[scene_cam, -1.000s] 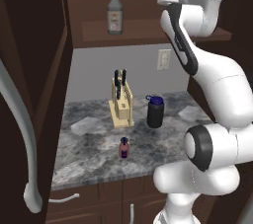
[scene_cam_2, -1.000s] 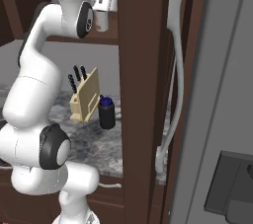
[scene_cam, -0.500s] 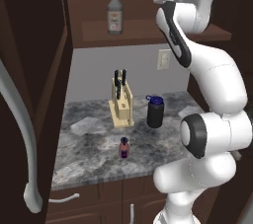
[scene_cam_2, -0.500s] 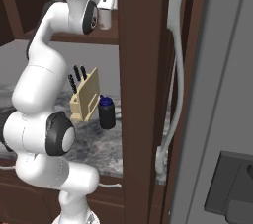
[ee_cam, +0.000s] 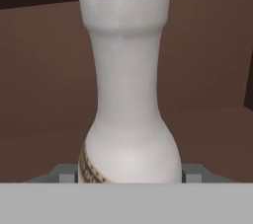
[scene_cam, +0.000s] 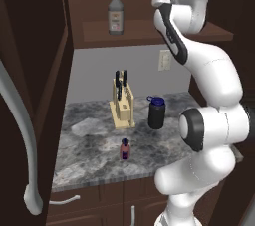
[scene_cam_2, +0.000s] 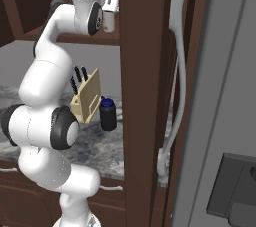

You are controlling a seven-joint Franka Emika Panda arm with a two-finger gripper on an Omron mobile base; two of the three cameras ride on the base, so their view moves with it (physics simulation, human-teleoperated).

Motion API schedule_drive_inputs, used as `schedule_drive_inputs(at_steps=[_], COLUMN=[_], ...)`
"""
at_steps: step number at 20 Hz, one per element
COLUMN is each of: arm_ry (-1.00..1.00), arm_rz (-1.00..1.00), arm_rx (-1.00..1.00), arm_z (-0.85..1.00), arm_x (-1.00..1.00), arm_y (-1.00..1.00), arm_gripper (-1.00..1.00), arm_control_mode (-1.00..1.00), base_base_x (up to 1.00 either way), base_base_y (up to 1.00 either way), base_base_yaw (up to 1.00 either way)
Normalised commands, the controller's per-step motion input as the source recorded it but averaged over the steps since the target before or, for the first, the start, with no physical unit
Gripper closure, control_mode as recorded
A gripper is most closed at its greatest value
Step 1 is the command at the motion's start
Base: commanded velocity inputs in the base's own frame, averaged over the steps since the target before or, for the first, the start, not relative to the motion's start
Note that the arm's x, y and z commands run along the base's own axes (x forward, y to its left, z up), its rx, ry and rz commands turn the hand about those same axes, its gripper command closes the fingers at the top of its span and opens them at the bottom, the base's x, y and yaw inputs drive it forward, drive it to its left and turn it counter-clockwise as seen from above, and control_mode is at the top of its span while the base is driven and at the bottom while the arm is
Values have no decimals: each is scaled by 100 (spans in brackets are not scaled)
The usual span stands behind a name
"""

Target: Sort all alcoholic drinks to one cabinet, and non-alcoholic drinks to the other.

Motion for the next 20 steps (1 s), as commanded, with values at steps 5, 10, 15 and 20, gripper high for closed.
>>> schedule_drive_inputs(at_steps=[5, 10, 15, 20], arm_ry=[3, 2, 4, 10], arm_rz=[0, 0, 0, 0], arm_rx=[0, 0, 0, 0], arm_z=[-13, -11, -18, -29], arm_x=[26, 29, 26, 38], arm_y=[1, 0, 2, 21], arm_gripper=[100, 100, 100, -100], arm_control_mode=[-100, -100, -100, -100], base_base_x=[0, 0, 0, 0], base_base_y=[0, 0, 0, 0], base_base_yaw=[0, 0, 0, 0])
